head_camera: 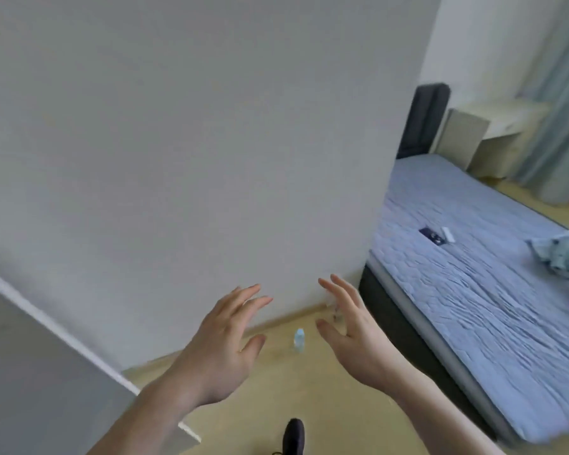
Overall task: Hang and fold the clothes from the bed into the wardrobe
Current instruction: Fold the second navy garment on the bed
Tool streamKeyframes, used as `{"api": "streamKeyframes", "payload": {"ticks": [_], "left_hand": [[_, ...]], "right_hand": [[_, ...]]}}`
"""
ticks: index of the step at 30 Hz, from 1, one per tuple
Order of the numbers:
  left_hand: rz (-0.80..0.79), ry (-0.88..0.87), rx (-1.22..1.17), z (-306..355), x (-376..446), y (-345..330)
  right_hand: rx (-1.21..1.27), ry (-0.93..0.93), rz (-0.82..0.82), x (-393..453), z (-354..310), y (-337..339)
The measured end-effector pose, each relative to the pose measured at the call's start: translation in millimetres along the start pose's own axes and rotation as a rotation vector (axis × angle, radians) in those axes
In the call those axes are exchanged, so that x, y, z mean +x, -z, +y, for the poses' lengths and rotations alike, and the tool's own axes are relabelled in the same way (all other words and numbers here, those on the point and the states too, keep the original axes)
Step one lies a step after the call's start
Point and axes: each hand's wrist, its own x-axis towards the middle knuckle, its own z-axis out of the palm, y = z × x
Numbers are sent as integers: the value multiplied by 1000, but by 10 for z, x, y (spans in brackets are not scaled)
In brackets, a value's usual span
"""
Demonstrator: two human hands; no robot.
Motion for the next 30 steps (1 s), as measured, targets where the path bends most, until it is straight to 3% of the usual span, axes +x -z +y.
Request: {"api": "streamKeyframes", "payload": {"ticks": [5, 15, 23, 30], "left_hand": [[-108, -173, 7, 523, 1001, -528], [-266, -314, -46, 1451, 2847, -1646], [-525, -679, -40, 3256, 3842, -2759], [-602, -889, -41, 4817, 4137, -3538]], "right_hand": [[-15, -159, 147, -72, 770, 753], [-104, -419, 275, -87, 2116, 2134], [-74, -686, 566, -1009, 2886, 3319], [-65, -796, 700, -1770, 3523, 4153]]}}
